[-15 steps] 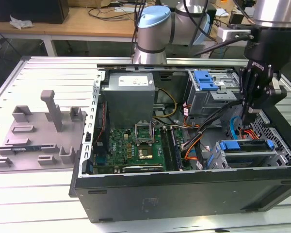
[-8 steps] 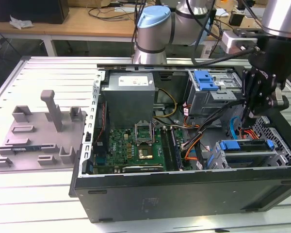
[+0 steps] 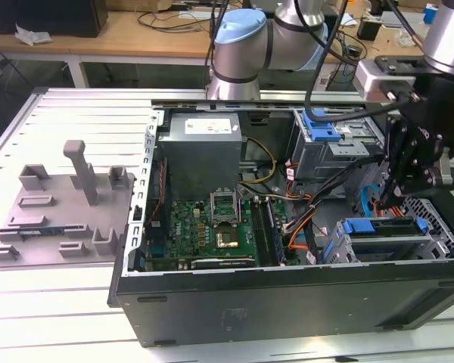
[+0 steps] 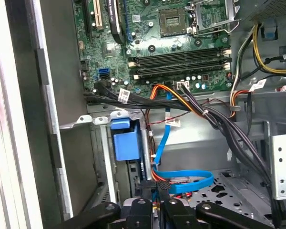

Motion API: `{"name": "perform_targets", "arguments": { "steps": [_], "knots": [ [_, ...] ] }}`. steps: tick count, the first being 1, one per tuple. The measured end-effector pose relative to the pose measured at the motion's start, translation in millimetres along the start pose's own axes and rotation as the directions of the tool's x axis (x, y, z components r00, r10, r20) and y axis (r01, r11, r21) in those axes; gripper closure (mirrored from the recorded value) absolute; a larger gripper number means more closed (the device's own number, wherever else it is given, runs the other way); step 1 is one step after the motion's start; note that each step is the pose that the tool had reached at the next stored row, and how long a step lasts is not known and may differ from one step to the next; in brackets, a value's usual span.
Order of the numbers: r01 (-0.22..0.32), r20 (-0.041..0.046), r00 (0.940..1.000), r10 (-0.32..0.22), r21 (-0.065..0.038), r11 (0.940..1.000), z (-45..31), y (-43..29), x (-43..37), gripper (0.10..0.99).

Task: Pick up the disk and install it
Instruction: 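Insert the second disk wire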

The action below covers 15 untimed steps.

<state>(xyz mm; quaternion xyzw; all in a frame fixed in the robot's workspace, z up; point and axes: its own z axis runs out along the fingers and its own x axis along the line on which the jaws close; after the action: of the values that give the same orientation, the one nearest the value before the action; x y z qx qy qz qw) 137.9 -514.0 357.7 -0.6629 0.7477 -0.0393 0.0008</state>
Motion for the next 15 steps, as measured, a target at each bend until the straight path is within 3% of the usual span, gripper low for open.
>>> {"name": "perform_targets", "arguments": {
  "steps": [2, 6, 15],
  "knots": [
    [0.000, 0.0116, 0.9999, 0.000, -0.001, 1.0000, 0.8, -0.7, 5.8, 0.925],
    [0.006, 0.0307, 0.9995, -0.006, -0.003, 1.0000, 2.4, -0.9, 8.0, 0.925],
    [0.056, 0.0397, 0.9976, -0.056, -0.001, 0.9984, 4.3, -2.1, 17.0, 0.925]
  ]
}}
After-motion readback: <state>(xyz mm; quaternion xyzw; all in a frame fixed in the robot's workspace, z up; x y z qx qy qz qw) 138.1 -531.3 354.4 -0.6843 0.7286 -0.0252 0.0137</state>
